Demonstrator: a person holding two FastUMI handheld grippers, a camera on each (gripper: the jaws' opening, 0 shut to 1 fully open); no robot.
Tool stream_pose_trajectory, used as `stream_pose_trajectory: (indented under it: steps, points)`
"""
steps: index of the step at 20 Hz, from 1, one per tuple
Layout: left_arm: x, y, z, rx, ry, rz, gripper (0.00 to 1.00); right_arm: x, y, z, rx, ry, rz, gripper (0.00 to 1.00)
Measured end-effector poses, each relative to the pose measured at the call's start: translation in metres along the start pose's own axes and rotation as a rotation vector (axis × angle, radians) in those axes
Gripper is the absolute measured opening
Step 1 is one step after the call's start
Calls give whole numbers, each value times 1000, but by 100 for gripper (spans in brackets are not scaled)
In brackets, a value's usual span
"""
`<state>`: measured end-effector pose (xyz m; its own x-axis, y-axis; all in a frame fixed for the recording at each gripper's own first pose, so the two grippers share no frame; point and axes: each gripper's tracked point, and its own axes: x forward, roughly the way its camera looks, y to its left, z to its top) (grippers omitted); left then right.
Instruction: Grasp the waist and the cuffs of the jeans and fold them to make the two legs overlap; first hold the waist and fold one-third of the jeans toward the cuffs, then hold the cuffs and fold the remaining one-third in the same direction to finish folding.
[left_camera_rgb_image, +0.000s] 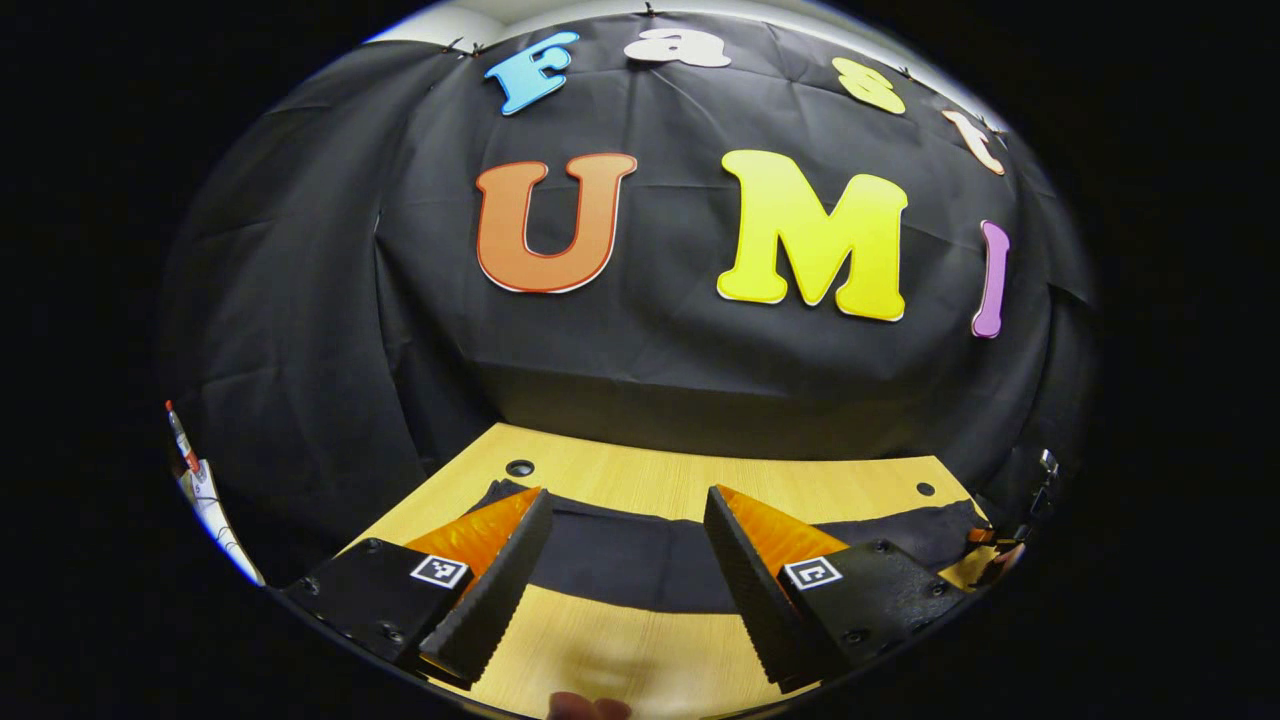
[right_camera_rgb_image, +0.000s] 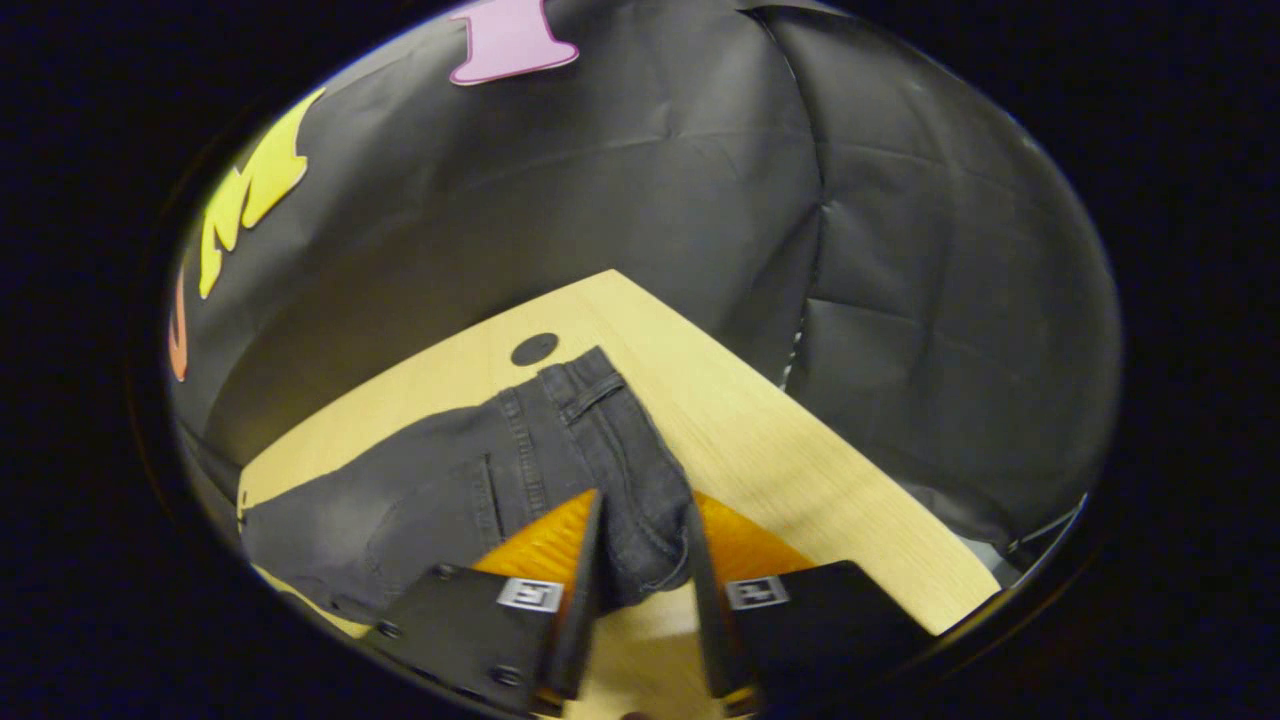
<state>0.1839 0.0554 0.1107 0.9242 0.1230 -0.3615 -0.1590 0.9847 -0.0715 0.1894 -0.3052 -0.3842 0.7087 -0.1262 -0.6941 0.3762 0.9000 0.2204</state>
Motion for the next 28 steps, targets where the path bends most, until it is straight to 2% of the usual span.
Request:
stream_pose_trajectory:
  steps: [2, 5, 7, 8, 9, 10, 15, 16, 17, 18, 19, 21, 23, 24, 28]
  points:
    - [-1, 7, 3, 13, -10, 11, 99, -2, 2, 1, -42, 7, -12, 29]
    - [-6, 20, 9, 12, -38, 24, 99, -12, 8, 7, -22, 53, -27, 5]
    - [-10, 30, 10, -1, -51, 35, 99, -25, 16, 19, 2, 52, -17, 8]
    - [-13, 34, 8, -9, -56, 40, 99, -35, 23, 28, -3, 42, -6, 5]
    - [-14, 39, 6, -17, -62, 46, 99, -47, 29, 38, -9, 27, 5, 8]
    - [-17, 45, 6, -28, -66, 51, 99, -62, 38, 44, -15, 10, 19, 8]
    - [-26, 75, 5, -79, -86, 83, 99, -134, 113, 92, -54, -83, 107, 8]
    - [-28, 82, 5, -84, -94, 94, 99, -151, 132, 101, -73, -106, 131, 4]
    - [-31, 92, 4, -83, -99, 114, 99, -170, 149, 106, -96, -128, 157, 8]
    - [-33, 99, 3, -82, -109, 127, 99, -180, 174, 109, -118, -142, 184, 4]
    - [-35, 106, 1, -84, -109, 131, 99, -190, 200, 109, -147, -154, 213, 8]
    - [-39, 119, -3, -101, -113, 147, 99, -208, 259, 103, -199, -167, 280, 4]
    - [-45, 133, -7, -117, -113, 165, 99, -223, 316, 88, -236, -159, 338, 12]
    - [-50, 142, -7, -122, -116, 176, 99, -229, 342, 77, -257, -153, 368, 8]
    - [-69, 176, -15, -137, -107, 227, 99, -232, 439, 11, -343, -120, 454, 8]
